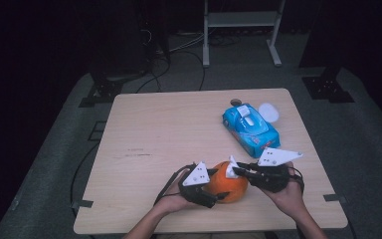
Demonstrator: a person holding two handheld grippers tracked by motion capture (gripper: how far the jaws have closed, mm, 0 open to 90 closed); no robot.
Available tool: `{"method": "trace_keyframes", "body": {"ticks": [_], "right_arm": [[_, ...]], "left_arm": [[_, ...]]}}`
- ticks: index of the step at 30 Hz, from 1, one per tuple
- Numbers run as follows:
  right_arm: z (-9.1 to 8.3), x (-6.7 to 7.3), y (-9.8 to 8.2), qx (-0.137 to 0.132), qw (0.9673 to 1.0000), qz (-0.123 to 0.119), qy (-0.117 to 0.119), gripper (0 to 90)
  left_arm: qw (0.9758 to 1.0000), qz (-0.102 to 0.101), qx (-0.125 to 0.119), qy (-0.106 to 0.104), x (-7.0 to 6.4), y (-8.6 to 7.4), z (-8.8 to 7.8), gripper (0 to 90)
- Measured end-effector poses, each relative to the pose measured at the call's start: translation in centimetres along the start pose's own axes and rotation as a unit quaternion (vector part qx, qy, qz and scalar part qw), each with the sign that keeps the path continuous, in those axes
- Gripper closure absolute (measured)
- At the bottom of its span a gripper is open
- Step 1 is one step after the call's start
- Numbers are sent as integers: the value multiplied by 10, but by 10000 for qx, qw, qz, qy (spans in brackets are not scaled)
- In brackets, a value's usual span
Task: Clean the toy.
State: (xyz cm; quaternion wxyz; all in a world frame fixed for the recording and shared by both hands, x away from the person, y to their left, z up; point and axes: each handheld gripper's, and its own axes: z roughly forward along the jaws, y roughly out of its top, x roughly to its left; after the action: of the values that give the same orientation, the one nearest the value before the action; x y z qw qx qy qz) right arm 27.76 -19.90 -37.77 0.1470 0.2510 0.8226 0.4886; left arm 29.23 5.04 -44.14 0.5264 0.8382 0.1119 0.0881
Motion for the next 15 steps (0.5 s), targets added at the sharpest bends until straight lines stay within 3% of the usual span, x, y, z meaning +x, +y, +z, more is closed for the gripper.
{"method": "trace_keyframes", "body": {"ticks": [2,4,8,11,13,15], "right_arm": [[-1,-5,-1,2,10000,92,1,797],[-2,-11,-5,25,9998,208,-27,797],[-5,-11,-5,21,9997,256,-2,800],[-1,2,1,-27,9998,52,183,800],[8,13,5,76,9993,-119,352,799],[16,23,8,231,9986,-362,302,799]], "left_arm": [[10000,-84,-32,-37,3,0,-1,223],[9993,-333,-143,-85,7,-1,-1,197],[9994,-327,-142,-18,6,0,0,235],[9991,-405,-153,44,4,2,3,259],[9995,-281,-125,57,0,3,6,262],[9998,-123,-90,94,-4,4,7,275]]}}
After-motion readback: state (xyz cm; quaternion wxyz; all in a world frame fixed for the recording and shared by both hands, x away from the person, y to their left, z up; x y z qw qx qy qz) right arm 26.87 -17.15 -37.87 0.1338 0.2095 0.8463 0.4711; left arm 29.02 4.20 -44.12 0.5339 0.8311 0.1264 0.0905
